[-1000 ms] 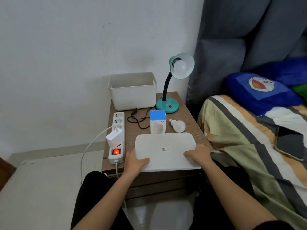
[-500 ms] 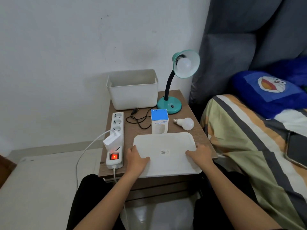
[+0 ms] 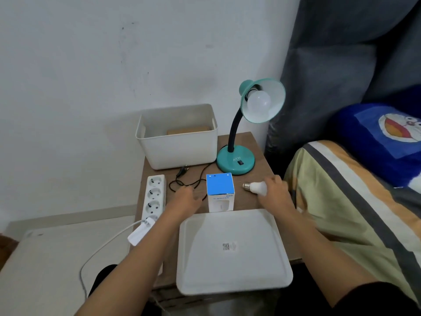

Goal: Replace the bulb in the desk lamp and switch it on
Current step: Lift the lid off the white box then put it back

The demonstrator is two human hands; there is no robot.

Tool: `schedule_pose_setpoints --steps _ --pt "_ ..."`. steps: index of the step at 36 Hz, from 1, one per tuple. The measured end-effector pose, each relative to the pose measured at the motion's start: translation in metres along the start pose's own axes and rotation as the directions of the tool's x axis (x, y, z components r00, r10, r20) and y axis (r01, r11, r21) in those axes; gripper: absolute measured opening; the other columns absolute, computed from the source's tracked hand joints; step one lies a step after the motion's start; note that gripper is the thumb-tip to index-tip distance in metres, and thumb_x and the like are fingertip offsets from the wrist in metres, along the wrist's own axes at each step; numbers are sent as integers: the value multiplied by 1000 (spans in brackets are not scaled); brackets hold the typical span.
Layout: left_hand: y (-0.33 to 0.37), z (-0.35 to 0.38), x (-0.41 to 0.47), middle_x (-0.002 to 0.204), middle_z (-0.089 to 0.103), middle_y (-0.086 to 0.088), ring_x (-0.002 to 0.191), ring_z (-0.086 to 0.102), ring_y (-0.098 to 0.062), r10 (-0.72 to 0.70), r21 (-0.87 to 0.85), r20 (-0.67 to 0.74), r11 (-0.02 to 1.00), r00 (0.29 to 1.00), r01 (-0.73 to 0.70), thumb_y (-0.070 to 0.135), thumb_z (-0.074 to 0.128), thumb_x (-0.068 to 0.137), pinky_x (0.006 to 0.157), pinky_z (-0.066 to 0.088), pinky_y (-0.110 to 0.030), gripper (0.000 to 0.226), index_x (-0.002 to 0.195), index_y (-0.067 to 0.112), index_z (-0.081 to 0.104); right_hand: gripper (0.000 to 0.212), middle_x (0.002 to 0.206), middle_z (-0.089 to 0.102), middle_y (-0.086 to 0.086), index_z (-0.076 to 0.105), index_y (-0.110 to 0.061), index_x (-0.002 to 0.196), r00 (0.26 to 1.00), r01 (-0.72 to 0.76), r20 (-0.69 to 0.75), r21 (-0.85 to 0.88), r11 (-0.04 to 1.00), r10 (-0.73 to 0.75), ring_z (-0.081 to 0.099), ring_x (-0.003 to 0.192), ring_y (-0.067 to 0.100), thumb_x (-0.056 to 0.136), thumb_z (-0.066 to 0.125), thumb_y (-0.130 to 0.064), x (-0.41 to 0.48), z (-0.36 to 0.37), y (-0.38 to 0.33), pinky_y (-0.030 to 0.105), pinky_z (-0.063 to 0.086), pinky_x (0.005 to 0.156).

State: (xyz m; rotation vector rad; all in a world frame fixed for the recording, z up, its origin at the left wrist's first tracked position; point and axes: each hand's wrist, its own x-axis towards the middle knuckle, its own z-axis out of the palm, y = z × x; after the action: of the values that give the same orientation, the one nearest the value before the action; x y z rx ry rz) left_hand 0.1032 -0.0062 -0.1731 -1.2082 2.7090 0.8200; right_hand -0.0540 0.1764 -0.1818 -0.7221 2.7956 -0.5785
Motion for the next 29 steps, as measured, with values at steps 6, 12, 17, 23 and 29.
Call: schedule_pose_setpoints --steps 6,12,17,23,29 --pt "-2 -7 11 111 57 -11 98 56 -24 -8 98 192 995 981 -11 27 55 85 72 39 -25 30 108 8 60 53 133 39 15 43 -9 130 996 -53 70 55 997 49 42 122 35 82 63 -12 7 10 2 39 35 104" --pt "4 -24 3 94 60 -9 84 55 -22 -42 137 230 991 972 10 27 55 84 67 41 -25 25 90 4 63 53 129 41 16 45 -9 129 990 -138 45 127 982 134 43 119 36 80 65 -16 -2 -1 -5 41 39 99" --pt "12 -48 -7 86 59 -14 75 52 -24 -24 156 203 988 979 -8 24 54 88 51 35 -25 28 93 -3 63 53 120 47 16 50 -11 122 995 -46 -78 210 977 63 49 108 35 78 71 -29 -12 -23 -25 42 44 92" --pt "20 -88 -12 116 61 -20 94 57 -29 24 157 122 987 992 -43 25 52 91 76 43 -33 35 111 -3 60 51 125 42 11 47 -15 128 993 75 -110 200 977 -53 43 113 30 80 63 -17 -15 -52 -66 42 45 96" --pt "18 -141 4 118 60 -15 101 57 -27 27 167 41 985 999 -34 27 57 88 79 43 -28 36 112 0 60 55 125 43 12 46 -14 127 973 231 -62 138 963 -224 41 118 31 77 67 -22 2 -71 -127 41 43 98"
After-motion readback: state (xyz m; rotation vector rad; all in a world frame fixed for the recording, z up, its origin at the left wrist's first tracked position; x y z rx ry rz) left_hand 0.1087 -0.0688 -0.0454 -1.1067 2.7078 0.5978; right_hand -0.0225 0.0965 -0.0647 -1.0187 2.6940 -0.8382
